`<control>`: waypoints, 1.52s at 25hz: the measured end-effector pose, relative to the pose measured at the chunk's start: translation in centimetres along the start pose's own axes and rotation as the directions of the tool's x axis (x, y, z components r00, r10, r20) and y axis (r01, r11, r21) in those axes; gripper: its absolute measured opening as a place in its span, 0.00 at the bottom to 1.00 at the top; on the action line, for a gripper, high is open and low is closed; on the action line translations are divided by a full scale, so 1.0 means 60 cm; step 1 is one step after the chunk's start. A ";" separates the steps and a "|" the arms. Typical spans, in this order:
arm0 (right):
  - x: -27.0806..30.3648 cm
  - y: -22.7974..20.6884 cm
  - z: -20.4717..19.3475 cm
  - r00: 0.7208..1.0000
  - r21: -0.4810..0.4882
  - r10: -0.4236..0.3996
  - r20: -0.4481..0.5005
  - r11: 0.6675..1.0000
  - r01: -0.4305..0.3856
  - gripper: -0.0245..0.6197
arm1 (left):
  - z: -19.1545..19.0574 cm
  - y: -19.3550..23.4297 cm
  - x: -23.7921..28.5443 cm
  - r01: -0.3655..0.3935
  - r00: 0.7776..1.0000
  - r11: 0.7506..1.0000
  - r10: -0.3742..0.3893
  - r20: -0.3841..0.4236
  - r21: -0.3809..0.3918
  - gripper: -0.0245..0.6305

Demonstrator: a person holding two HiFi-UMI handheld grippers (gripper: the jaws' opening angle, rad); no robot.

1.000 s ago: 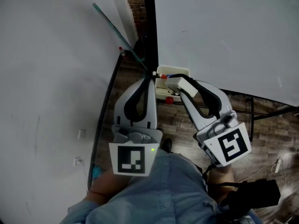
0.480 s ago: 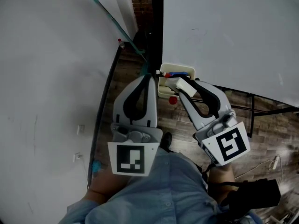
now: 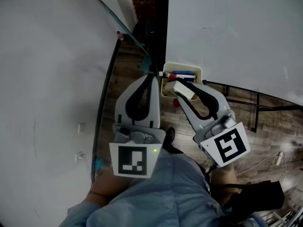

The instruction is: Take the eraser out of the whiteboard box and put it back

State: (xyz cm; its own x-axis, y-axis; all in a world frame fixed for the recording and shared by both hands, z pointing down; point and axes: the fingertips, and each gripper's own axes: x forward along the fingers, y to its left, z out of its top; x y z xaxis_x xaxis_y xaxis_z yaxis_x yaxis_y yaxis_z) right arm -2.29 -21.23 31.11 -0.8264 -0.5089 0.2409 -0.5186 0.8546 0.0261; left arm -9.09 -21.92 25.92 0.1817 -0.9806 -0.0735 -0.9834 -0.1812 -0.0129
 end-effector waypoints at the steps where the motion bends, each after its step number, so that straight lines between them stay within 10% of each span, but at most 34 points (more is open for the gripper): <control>1: 0.004 0.000 -0.005 1.000 0.004 0.003 -0.008 1.000 -0.003 0.23 | -0.004 0.001 0.002 0.001 1.000 1.000 -0.001 -0.007 -0.001 0.04; 38: 0.060 0.010 -0.093 0.990 -0.008 -0.005 -0.138 1.000 0.004 0.29 | -0.044 0.026 0.004 0.014 0.997 1.000 -0.014 -0.077 0.002 0.04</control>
State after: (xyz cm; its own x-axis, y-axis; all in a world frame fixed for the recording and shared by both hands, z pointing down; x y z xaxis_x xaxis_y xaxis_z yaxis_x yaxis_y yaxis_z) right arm -4.38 -21.96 37.42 -0.7855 -0.4942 0.3725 -0.5204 0.8532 0.0347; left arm -10.59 -22.63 28.54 0.1945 -0.9809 0.0038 -0.9808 -0.1945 -0.0155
